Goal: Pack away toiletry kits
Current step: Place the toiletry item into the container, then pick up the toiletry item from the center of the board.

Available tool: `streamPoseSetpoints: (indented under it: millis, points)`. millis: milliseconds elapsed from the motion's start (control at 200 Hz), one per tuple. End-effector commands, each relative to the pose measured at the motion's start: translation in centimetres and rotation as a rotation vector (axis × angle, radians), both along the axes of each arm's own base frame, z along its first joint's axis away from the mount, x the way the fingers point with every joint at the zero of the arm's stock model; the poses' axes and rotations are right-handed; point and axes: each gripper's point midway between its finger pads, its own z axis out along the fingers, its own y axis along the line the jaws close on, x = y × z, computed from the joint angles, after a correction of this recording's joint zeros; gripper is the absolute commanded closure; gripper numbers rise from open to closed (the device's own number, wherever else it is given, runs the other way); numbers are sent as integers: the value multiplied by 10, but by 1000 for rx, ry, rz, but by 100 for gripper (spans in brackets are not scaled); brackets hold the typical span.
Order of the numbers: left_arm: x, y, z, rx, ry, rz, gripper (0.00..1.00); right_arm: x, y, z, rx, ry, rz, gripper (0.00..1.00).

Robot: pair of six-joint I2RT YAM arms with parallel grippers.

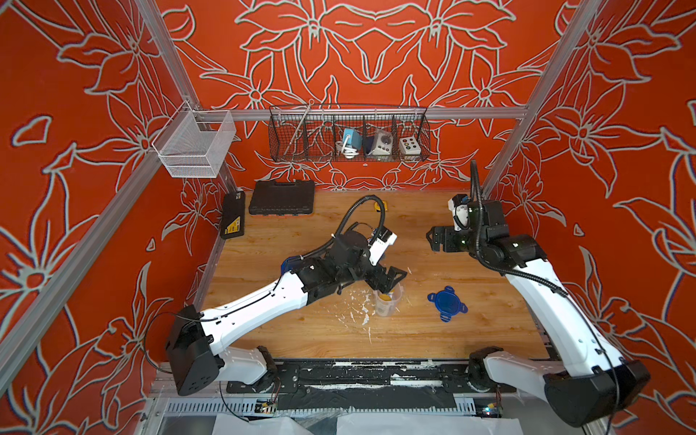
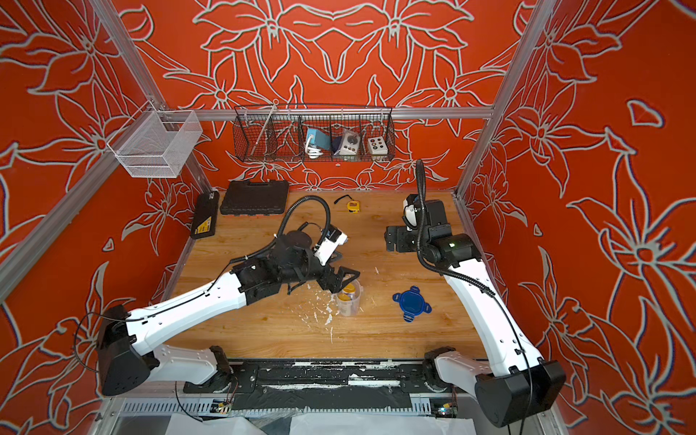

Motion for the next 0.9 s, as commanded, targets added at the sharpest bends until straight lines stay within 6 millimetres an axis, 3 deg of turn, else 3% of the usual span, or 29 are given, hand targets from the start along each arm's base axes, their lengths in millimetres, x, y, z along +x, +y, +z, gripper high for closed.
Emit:
streamPoseSetpoints:
  millis: [0,190,420,550,736,896]
  points:
    - [28,24,-32,132,72,55,11,-1,1,-7,-10,31,20,2]
    - [99,37,-76,233,185,162,11,-7,7,-16,5,92,51,2]
    - [152,47,-157,497,219,192,10,-19,7,-19,38,120,39,2]
    - [182,44,-181,528,221,224,10,-23,4,-16,25,128,37,2]
    - [209,40,-214,607,222,247,11,-31,3,-22,24,159,36,2]
    - [215,38,-240,638,241,238,14,-32,4,-27,32,173,33,2]
